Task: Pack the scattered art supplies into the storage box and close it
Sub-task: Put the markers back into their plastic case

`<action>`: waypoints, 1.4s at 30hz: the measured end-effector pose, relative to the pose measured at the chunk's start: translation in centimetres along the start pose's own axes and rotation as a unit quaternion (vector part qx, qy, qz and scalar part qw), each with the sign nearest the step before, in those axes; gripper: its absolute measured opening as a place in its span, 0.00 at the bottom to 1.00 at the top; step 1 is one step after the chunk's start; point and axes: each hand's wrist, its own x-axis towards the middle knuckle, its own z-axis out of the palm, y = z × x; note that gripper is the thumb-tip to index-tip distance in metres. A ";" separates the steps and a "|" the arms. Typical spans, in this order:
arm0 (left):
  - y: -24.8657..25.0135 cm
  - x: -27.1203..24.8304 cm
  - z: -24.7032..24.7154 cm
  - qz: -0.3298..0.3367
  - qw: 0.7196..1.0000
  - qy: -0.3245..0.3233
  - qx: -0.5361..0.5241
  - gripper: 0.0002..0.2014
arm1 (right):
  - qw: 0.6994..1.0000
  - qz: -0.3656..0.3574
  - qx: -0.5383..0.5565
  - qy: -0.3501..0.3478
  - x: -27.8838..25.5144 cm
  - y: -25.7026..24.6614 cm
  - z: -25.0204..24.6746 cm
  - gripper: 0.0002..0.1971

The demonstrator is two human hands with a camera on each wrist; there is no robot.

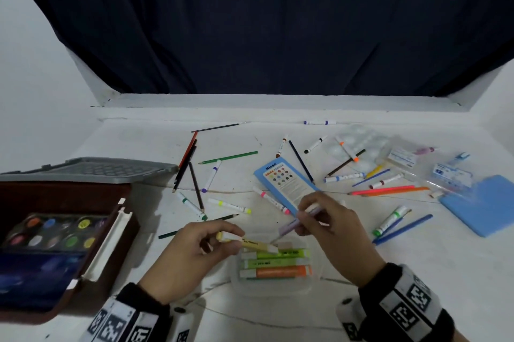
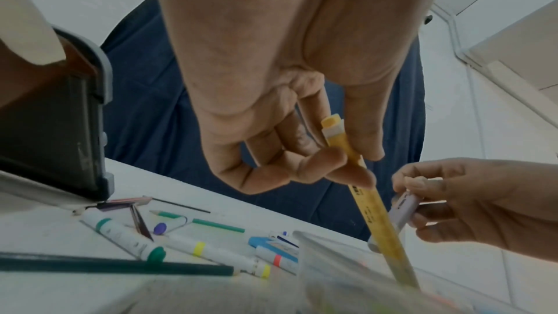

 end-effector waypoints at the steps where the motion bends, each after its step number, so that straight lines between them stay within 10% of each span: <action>1: -0.3 0.1 0.2 -0.001 1.000 -0.002 0.003 0.07 | 1.000 0.013 0.003 -0.012 -0.1 0.5 0.0 0.04; 11: -1.4 0.1 2.9 0.059 0.989 0.026 0.134 0.05 | 0.990 -0.039 -0.103 -0.089 0.0 2.6 0.0 0.12; 20: -0.2 1.2 4.2 0.021 0.943 -0.020 0.332 0.26 | 0.974 -0.082 -0.198 -0.073 0.3 3.1 -0.3 0.11; 27: -0.8 1.1 5.1 0.037 0.935 -0.019 0.351 0.10 | 0.952 -0.081 -0.261 -0.137 0.6 3.0 0.0 0.11; 42: 0.2 1.4 5.5 0.003 0.932 -0.014 0.363 0.08 | 0.911 0.000 -0.357 -0.205 0.8 2.3 1.2 0.14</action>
